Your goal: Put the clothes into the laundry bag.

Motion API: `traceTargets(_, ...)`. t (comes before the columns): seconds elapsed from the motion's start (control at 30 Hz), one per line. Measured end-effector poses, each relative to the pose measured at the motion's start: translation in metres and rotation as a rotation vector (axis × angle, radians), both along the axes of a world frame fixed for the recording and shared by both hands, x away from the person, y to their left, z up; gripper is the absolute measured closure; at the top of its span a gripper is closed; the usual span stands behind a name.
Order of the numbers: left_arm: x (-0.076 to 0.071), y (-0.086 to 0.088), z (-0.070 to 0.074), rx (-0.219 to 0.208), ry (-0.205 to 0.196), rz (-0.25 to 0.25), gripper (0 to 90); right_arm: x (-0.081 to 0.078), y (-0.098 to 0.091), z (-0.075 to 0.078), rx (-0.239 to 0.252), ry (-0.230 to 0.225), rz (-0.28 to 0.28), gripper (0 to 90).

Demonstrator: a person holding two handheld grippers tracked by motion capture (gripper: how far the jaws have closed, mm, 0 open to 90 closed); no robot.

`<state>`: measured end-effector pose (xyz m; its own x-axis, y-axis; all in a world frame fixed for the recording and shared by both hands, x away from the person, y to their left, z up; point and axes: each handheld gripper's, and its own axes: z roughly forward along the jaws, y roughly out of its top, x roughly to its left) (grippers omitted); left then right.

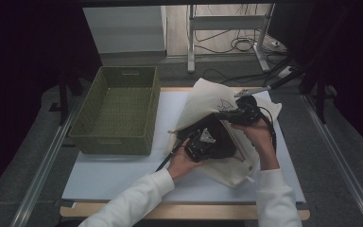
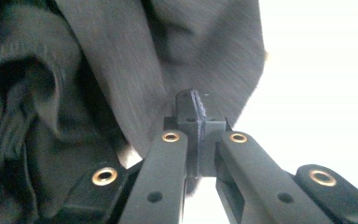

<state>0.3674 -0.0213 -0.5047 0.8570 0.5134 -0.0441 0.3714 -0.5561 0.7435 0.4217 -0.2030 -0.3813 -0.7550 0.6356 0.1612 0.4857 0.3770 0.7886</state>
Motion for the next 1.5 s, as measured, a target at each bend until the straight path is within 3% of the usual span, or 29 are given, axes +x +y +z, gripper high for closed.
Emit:
traceTargets(0.17,-0.012,0.012,0.0,-0.043,0.047,-0.053,89.9,0.0,0.001,0.0,-0.002,0.0,-0.001,87.2)
traceTargets(0.3,-0.016,0.009,-0.005,0.002,0.046,-0.085,89.9,0.001,0.002,-0.001,-0.003,0.002,-0.002,87.2)
traceTargets(0.4,-0.013,0.003,-0.012,0.007,0.06,-0.079,90.0,0.001,0.002,-0.002,-0.004,0.003,0.0,87.2)
traceTargets(0.47,-0.009,0.0,-0.016,0.038,0.055,-0.086,90.0,0.001,0.002,-0.002,-0.004,0.003,0.0,87.2)
traceTargets(0.6,-0.006,-0.007,-0.022,0.053,0.048,-0.078,90.0,0.001,0.003,-0.002,-0.005,0.005,0.001,87.2)
traceTargets(0.87,0.003,-0.018,-0.02,0.104,0.025,-0.039,90.0,-0.001,0.005,-0.001,-0.013,0.004,0.005,87.3)
traceTargets(1.1,0.012,-0.02,-0.019,0.095,0.034,-0.009,90.0,-0.001,0.005,0.0,-0.005,0.007,0.018,87.5)
traceTargets(1.23,0.017,-0.021,-0.02,0.104,0.013,0.019,90.0,-0.002,0.004,0.001,0.0,0.006,0.021,87.6)
traceTargets(1.5,0.025,-0.024,-0.019,0.103,0.008,0.045,90.0,-0.003,0.005,0.002,0.002,0.006,0.029,87.6)
